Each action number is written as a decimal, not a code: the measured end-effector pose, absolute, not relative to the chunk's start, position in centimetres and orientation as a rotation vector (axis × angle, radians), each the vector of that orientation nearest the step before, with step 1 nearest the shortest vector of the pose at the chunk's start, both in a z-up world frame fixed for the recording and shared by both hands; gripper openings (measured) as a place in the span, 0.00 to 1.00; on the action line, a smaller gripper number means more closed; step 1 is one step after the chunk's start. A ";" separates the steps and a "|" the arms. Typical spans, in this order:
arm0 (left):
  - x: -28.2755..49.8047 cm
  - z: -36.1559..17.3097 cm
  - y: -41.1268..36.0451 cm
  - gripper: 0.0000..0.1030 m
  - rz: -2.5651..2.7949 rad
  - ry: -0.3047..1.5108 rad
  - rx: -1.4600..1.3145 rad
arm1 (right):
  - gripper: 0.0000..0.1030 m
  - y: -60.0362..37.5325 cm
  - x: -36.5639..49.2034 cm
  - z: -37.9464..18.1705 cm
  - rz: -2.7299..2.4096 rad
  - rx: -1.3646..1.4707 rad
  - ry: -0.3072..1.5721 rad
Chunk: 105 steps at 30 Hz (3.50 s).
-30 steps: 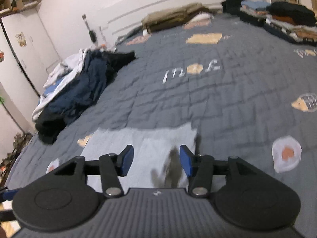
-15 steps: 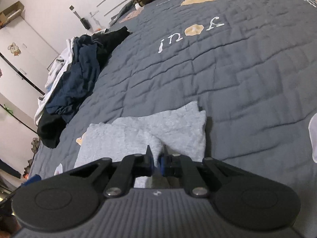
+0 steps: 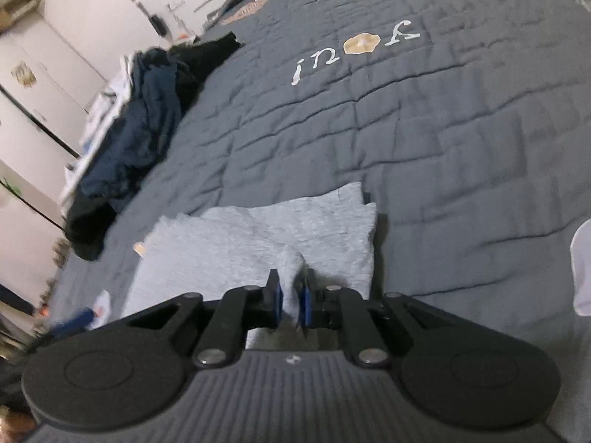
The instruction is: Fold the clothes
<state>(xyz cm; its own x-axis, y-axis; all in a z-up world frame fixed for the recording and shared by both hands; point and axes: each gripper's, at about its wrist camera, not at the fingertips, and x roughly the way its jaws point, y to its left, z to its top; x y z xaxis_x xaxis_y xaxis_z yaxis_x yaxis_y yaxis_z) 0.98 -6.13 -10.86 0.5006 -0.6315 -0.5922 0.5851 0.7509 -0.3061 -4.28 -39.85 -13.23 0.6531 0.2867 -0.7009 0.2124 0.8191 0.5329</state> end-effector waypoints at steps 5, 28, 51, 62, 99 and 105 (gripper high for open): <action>-4.2 -10.1 -5.6 0.65 -0.798 0.655 0.154 | 0.12 -41.2 -4.6 -14.5 0.050 0.743 0.851; -19.2 -15.9 -7.9 0.02 -1.106 0.351 0.942 | 0.07 -40.6 -4.8 -12.7 -0.004 0.707 0.754; -13.1 -10.8 -4.8 0.57 -1.019 0.575 0.400 | 0.17 -40.0 -9.7 -10.8 0.021 0.641 0.820; -17.0 -13.5 -5.9 0.58 -1.075 0.543 0.691 | 0.27 -32.9 -19.0 -9.8 0.148 0.733 0.744; -18.5 -16.4 -6.9 0.41 -0.968 0.401 0.931 | 0.00 -30.4 -24.2 -16.5 -0.036 0.787 0.777; -18.0 -16.7 -6.0 0.09 -0.974 0.451 0.981 | 0.00 -31.1 -25.6 -14.8 -0.057 0.807 0.669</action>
